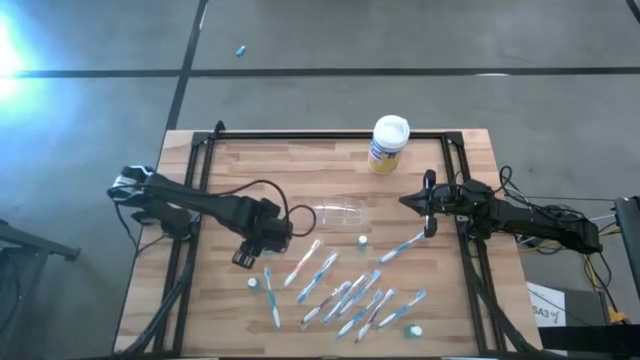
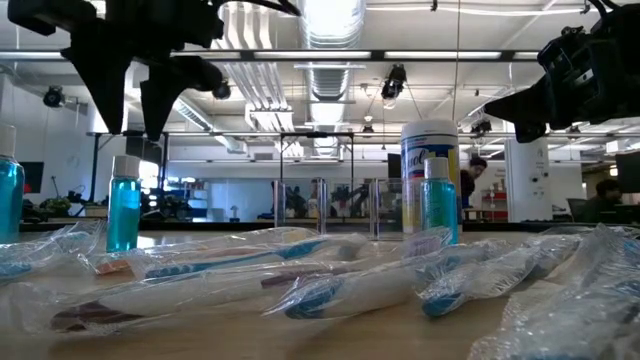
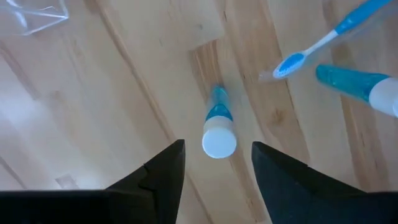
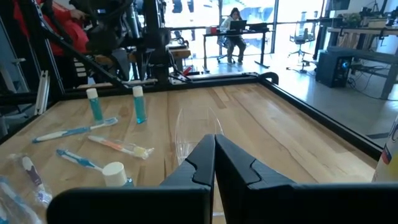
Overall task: Pick & Place toothbrushing station
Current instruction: Put the blue mouthwash into the transparent organizer
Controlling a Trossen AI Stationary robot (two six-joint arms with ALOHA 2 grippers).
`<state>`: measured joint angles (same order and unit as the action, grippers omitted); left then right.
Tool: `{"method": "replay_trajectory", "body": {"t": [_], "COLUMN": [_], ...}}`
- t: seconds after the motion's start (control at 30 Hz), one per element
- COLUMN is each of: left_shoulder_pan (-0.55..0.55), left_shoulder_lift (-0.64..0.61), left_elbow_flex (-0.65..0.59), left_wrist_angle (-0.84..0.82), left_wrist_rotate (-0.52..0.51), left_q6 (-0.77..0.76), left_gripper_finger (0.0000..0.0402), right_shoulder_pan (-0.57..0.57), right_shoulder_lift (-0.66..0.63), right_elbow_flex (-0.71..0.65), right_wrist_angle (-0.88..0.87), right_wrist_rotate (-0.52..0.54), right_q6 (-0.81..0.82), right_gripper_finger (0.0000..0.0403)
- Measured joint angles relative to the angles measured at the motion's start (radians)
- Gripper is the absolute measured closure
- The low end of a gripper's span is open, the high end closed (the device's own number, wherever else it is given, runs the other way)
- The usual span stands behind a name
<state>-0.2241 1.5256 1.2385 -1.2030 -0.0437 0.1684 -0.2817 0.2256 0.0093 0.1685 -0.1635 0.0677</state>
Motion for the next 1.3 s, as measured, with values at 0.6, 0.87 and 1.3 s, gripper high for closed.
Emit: {"method": "replay_trajectory", "body": {"t": [0.6, 0.87, 1.3], "left_shoulder_pan": [-0.004, -0.005, -0.006], "left_shoulder_lift": [0.051, 0.053, 0.053], "left_elbow_flex": [0.0, -0.001, -0.084], "left_wrist_angle": [0.013, 0.016, 0.069], "left_wrist_rotate": [0.029, 0.034, 0.039], "left_q6": [0.039, 0.039, 0.04], "left_gripper_finger": [0.0211, 0.0211, 0.0211], "right_shoulder_pan": [0.0, 0.0, 0.0], "right_shoulder_lift": [0.001, 0.001, 0.003], "right_elbow_flex": [0.0, 0.0, 0.0], "right_wrist_angle": [0.0, 0.0, 0.0], "right_wrist_rotate": [0.0, 0.0, 0.0], "right_q6": [0.0, 0.0, 0.0], "right_gripper_finger": [0.0394, 0.0394, 0.0394]}}
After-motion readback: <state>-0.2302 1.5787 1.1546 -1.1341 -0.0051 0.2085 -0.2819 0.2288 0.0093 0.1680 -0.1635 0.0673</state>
